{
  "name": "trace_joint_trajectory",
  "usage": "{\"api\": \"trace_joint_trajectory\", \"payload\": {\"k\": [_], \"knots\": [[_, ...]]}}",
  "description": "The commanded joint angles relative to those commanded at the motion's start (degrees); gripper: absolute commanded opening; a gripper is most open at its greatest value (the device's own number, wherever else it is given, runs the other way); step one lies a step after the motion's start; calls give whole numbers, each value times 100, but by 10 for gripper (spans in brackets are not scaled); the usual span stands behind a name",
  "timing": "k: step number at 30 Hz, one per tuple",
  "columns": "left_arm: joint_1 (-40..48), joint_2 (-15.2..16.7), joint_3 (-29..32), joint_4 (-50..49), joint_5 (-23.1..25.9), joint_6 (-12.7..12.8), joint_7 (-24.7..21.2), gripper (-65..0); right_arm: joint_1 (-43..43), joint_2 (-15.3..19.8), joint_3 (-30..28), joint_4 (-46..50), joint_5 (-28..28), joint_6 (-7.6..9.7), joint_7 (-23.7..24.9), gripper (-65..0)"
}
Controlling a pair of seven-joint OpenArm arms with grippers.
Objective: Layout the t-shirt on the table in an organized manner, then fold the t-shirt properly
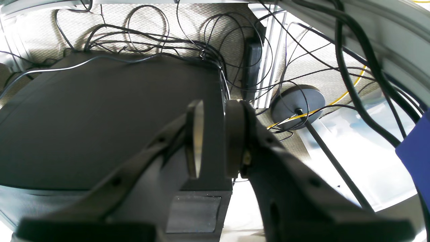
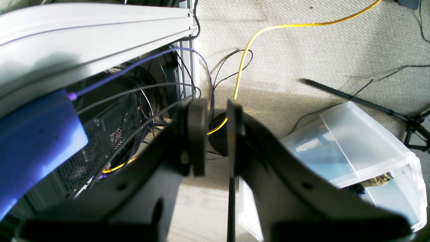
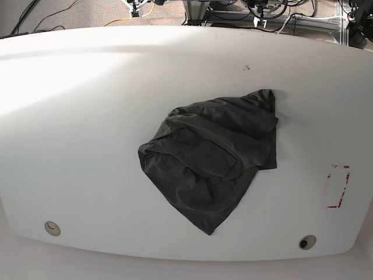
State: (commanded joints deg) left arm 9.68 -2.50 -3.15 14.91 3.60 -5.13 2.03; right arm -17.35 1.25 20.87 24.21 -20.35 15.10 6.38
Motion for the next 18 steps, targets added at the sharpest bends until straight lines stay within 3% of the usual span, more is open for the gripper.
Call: {"api": "trace_joint_trajectory", "payload": {"k": [14, 15, 18], "knots": [[268, -25, 10, 319, -18, -6, 27, -549, -483, -10, -10, 547, -13, 37, -6, -549], [83, -44, -6, 140, 23, -10, -84, -549, 34, -226, 1, 326, -9, 60, 61, -555], [74, -44, -6, 140, 23, -10, -84, -549, 95, -340, 1, 326, -9, 60, 61, -556]]}}
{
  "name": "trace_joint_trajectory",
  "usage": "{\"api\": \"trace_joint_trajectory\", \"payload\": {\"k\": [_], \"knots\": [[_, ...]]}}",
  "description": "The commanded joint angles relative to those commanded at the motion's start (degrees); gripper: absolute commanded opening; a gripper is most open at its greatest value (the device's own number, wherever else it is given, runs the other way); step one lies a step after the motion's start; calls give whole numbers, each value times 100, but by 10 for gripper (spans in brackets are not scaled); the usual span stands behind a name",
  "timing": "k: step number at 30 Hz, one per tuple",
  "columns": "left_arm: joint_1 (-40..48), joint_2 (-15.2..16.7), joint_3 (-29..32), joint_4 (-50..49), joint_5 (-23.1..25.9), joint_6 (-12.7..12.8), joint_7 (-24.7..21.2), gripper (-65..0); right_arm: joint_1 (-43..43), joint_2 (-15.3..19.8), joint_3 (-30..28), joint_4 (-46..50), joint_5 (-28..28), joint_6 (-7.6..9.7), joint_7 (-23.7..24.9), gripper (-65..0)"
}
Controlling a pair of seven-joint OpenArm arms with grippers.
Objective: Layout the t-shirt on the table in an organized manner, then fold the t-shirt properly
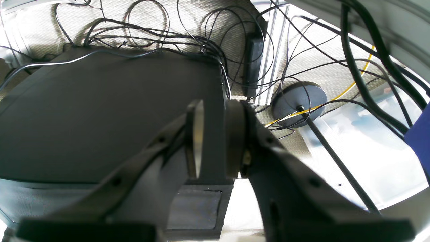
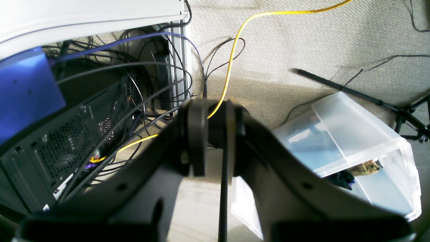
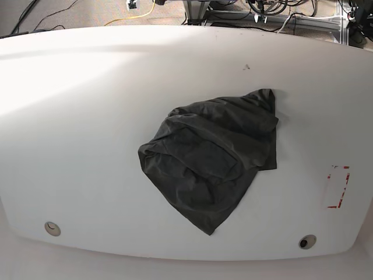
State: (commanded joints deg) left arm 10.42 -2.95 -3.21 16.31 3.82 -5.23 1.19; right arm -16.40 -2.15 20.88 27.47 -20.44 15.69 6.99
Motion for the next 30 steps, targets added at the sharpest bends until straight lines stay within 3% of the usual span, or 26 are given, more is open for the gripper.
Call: {"api": "trace_joint_trajectory", "payload": {"k": [17, 25, 30], "knots": [[35, -9, -9, 9, -9, 0, -18, -549, -18, -35, 9, 9, 0, 0, 18, -558], [255, -9, -9, 9, -9, 9, -738, -549, -387, -26, 9, 378, 0, 0, 229, -558], [369, -9, -26, 9, -35, 0, -809, -551, -695, -26, 9, 800, 0, 0, 237, -558]]}}
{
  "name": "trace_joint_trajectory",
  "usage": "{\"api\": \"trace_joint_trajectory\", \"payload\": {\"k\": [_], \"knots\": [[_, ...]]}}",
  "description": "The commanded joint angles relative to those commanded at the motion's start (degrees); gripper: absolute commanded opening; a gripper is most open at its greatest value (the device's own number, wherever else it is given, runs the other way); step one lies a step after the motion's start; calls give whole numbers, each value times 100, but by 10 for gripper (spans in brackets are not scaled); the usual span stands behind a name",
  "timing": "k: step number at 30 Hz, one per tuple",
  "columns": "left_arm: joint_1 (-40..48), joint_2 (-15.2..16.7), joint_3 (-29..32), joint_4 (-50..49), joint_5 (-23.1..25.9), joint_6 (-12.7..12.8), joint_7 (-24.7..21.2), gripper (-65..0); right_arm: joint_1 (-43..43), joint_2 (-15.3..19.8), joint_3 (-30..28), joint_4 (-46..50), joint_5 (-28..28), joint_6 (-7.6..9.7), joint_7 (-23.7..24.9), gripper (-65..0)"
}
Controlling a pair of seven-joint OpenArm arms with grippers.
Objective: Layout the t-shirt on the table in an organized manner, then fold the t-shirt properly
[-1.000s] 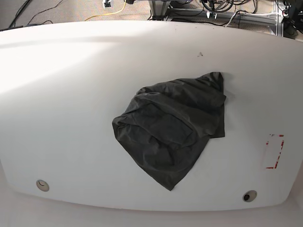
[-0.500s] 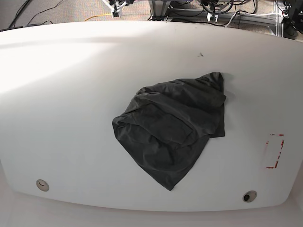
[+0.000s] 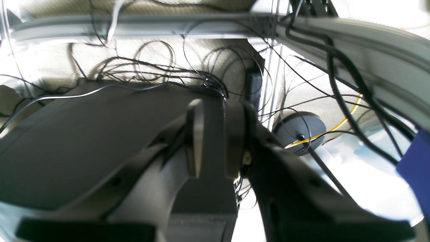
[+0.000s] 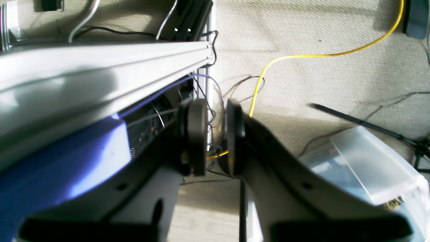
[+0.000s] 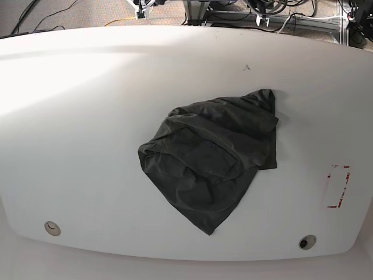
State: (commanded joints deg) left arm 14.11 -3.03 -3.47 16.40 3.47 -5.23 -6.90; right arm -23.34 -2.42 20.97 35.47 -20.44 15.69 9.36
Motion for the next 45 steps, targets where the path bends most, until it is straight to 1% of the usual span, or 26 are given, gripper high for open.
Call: {"api": "trace_joint_trajectory", "payload": {"k": [2, 4, 7, 9, 13, 15, 17, 19, 22, 26, 29, 32, 35, 37, 45], "knots": [[62, -9, 0, 9, 0, -9, -26, -551, -114, 0, 0, 123, 9, 0, 0, -558], [132, -88, 0, 105, 0, -9, -141, -553, -229, 0, 0, 273, 9, 0, 0, -558], [431, -141, -9, 501, 0, 0, -360, -553, -448, 0, 0, 571, 18, 9, 0, -558], [607, -149, -9, 782, 0, 0, -404, -553, -598, 0, 0, 774, 123, 26, 0, -558], [1046, -149, -9, 1433, 0, 0, -404, -553, -941, 0, 0, 1231, 413, 299, 0, -558], [1319, -158, -9, 1802, 0, 0, -404, -553, -1152, 0, 0, 1521, 624, 492, -9, -558], [1591, -158, -18, 2171, 0, 0, -404, -553, -1363, 0, 0, 1776, 765, 607, -18, -558], [1846, -158, -18, 2488, 0, 0, -404, -553, -1538, 0, 0, 1996, 835, 659, -18, -558], [2268, -158, -18, 3033, 0, 0, -404, -553, -1890, 0, -9, 2418, 870, 695, -18, -558], [2840, -158, -18, 3789, 0, 0, -404, -553, -2312, -9, -9, 2927, 870, 703, -18, -558], [3279, -158, -62, 4352, 0, 9, -404, -553, -2620, -18, -9, 3262, 888, 800, -18, -558], [3684, -141, -237, 4958, 0, 0, -413, -553, -2919, -62, -9, 3666, 1134, 941, -18, -558], [4018, -123, -387, 5495, 0, 0, -413, -553, -3200, -97, -9, 4123, 1415, 1046, -18, -558], [4193, -123, -422, 5837, 0, 0, -413, -553, -3411, -97, -18, 4440, 1538, 1081, -18, -558], [4976, -123, -431, 7262, -9, 0, -404, -553, -4167, -123, -18, 5741, 1767, 1081, -18, -558]]}}
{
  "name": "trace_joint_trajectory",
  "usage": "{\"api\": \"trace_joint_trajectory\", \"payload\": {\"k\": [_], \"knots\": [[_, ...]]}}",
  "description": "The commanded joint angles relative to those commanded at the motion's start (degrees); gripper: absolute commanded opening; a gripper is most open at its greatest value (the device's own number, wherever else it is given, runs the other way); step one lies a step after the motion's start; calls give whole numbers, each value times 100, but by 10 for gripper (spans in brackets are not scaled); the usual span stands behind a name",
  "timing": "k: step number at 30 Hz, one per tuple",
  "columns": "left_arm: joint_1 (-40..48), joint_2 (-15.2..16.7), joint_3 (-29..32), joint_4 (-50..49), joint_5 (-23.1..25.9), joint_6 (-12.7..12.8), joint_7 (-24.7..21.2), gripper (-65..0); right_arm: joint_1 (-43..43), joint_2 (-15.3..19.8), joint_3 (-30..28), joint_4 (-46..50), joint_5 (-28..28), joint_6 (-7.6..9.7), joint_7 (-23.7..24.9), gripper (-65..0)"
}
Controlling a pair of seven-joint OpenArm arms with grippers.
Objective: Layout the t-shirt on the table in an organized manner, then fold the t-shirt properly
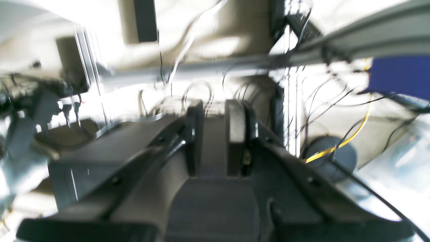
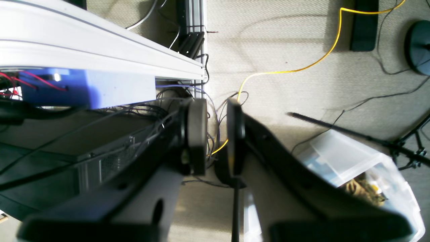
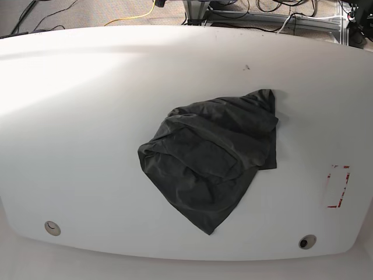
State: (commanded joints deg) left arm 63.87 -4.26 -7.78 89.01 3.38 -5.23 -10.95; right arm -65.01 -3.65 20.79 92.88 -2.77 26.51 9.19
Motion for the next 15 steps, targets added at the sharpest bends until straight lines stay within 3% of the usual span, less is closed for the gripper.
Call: {"api": "trace_joint_trajectory", "payload": {"k": [15], "knots": [[738, 9, 0, 1934, 0, 9, 0, -553, -932, -9, -229, 2163, 624, -35, 0, -558]]}}
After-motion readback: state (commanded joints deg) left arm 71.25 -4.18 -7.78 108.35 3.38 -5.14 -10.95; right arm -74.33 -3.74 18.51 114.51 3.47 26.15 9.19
